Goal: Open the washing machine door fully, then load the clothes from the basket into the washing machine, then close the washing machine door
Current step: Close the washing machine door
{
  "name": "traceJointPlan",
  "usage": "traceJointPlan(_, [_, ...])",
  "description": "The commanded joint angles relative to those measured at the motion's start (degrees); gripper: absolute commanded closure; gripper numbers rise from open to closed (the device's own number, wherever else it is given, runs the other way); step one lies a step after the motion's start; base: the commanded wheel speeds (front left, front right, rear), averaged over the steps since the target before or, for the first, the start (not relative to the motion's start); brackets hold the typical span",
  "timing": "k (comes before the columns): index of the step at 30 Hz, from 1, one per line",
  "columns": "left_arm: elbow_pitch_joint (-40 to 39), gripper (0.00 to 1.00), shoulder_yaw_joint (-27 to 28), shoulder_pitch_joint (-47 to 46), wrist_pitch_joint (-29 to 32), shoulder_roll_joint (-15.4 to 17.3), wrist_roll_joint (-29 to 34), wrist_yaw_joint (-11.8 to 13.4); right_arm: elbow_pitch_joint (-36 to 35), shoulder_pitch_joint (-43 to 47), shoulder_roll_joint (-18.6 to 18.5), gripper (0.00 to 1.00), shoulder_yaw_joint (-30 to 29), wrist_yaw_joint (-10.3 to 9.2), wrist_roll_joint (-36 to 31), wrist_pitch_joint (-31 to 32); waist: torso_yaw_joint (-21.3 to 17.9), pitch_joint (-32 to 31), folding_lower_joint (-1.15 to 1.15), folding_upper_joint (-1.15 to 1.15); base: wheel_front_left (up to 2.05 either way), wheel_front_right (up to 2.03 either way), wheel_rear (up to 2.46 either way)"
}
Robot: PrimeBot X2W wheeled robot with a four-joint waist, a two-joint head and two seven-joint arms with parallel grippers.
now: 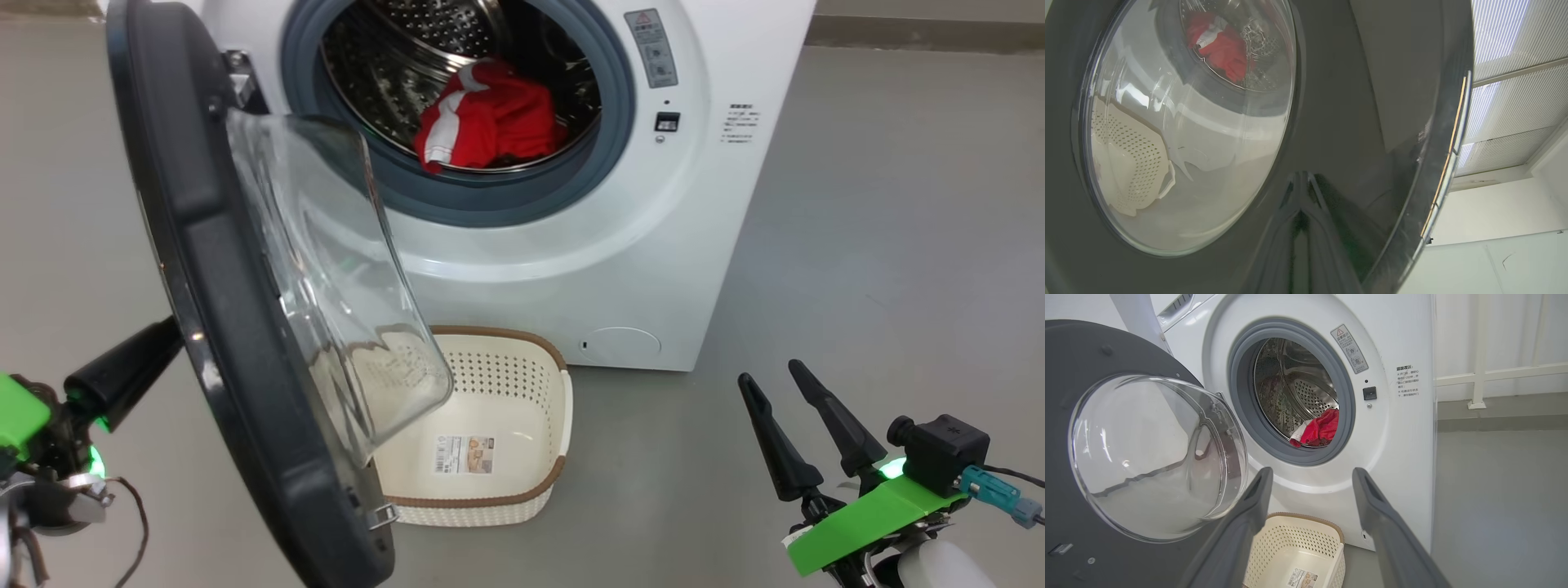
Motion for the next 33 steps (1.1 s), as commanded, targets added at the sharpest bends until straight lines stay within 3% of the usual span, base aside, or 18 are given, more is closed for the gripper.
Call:
traceJointPlan(1, [-1.88,1.00,1.24,-3.12,-0.12,0.94,0.59,-1.26,-1.41,-0.92,-0.54,0.00,0.99,0.09,0.01,-0.27,-0.71,0.17,0.00,0.00,0.00,0.00,0.00])
traceJointPlan(33, [1.88,1.00,-1.96,-8.34,-5.18,-4.66,2.95,-4.93,-1.33,-1.75,-0.44,0.00,1.48,0.09,-0.03,-0.27,-6.45,1.11,0.00,0.00,0.00,0.00,0.00])
